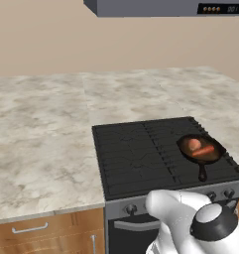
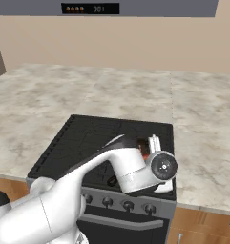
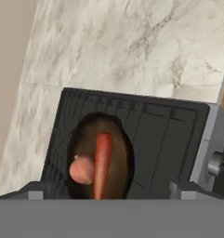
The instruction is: Put the onion and carrot in the pan. Then turn on the front right burner and set the heat to medium.
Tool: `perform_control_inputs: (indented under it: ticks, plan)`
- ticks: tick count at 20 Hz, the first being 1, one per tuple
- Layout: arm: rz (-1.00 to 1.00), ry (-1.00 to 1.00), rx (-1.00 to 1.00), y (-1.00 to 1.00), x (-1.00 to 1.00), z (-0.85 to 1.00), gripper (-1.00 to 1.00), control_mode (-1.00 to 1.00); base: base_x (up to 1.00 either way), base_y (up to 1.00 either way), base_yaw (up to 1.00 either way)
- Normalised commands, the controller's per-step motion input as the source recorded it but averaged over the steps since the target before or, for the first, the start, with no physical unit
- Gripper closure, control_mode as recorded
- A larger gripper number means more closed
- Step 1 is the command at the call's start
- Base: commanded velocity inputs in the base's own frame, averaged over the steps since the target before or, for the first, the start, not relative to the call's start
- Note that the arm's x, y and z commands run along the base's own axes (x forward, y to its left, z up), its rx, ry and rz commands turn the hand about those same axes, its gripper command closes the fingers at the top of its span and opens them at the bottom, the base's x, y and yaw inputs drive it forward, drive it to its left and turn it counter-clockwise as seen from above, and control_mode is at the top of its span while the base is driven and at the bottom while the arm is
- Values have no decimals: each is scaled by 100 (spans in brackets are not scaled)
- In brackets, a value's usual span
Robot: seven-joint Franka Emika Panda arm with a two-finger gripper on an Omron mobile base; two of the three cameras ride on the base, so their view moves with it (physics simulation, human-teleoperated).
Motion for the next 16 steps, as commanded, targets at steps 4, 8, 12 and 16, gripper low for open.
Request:
perform_control_inputs:
  ticks: [4,8,12,16]
  plan:
    - [18,-6,0,4,-46,11,-100,-100,0,0,0]
    - [19,-4,0,4,-33,0,-100,-100,0,0,0]
    - [23,-7,0,2,-20,0,-100,-100,0,0,0]
    - [26,-16,-2,0,-45,0,-100,-100,0,0,0]
